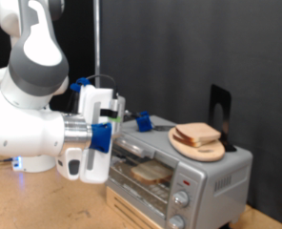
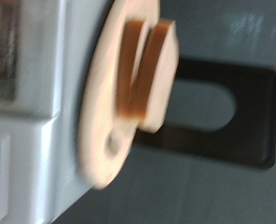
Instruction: Make a piece of toast with the oven
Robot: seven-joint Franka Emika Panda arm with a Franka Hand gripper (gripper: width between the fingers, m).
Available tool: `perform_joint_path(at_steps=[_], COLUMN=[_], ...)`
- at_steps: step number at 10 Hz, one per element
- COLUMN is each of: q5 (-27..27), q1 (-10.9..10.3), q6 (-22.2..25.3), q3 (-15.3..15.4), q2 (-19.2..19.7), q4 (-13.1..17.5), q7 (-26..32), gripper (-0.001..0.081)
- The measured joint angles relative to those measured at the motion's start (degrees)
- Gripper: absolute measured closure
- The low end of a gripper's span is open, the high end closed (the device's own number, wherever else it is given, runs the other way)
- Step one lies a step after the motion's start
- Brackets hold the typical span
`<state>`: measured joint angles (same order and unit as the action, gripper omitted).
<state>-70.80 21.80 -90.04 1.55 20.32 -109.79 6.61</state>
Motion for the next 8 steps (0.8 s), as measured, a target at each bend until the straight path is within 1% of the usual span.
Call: perform_joint_path(at_steps=[1, 2, 3, 5, 8], q5=[-1.9, -3.6, -4.5, -4.7, -3.4], q1=[-0.6, -1.1, -1.5, -1.6, -1.6], q6=[-4.8, -8.5, -10.3, -10.5, -10.2], q3=[0.3, 0.7, 0.9, 1.2, 1.3], q2=[1.3, 2.8, 4.7, 9.3, 17.0], q4=[0.0, 0.6, 1.9, 6.2, 13.7], q7=[0.9, 1.5, 1.7, 1.9, 1.9], gripper=[0.0007, 0.0007, 0.0007, 0.0007, 0.0007])
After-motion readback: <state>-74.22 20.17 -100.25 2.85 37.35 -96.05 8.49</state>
